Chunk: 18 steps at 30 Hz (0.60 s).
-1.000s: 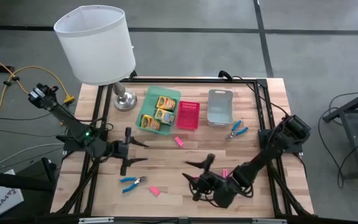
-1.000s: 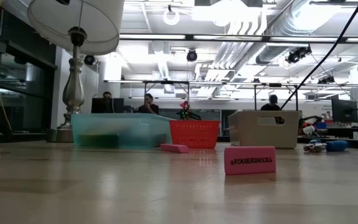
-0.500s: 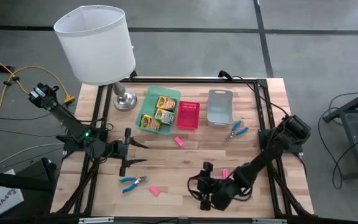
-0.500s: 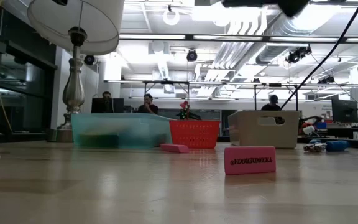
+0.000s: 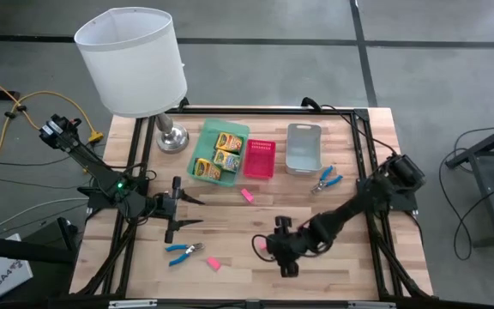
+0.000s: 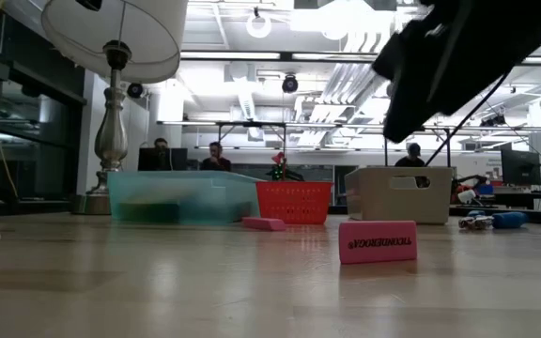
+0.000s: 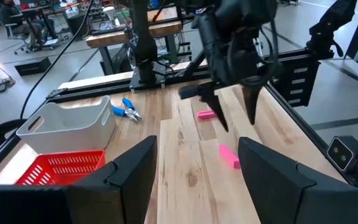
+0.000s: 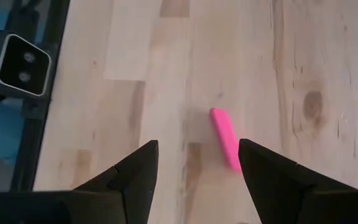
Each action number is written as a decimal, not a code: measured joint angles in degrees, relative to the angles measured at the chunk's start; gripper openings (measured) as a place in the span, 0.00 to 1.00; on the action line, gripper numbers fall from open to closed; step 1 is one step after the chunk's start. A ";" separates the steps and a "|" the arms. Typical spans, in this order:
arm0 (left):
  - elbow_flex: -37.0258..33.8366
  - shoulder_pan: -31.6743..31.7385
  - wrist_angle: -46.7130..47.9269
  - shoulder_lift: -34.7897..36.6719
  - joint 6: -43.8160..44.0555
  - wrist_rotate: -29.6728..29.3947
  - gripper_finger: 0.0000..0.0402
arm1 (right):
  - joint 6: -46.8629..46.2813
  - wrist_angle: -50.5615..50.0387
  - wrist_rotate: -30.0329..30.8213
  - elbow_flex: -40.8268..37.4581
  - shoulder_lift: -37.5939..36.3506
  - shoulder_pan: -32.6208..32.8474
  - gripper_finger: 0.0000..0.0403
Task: Pick & Place School Supplies
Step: Put the pink eraser into the red bin
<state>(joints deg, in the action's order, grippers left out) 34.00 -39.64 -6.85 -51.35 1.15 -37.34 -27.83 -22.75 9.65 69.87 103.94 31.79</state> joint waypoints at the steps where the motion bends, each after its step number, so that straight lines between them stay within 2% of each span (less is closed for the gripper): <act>1: 0.00 0.00 0.00 0.00 0.00 0.00 0.54 | 1.06 -0.05 -0.90 0.00 0.00 -0.70 0.53; 6: 0.00 0.00 0.02 0.00 0.00 0.00 0.54 | 4.00 -1.22 -4.26 0.00 0.02 -3.65 0.53; 18: 0.00 0.02 0.08 -0.01 -0.04 0.02 0.54 | 6.68 -1.33 -3.71 0.08 2.65 -6.03 0.53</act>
<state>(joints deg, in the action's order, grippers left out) 34.00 -39.62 -6.77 -51.36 1.11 -37.32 -21.15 -24.08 5.95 69.95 106.59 25.76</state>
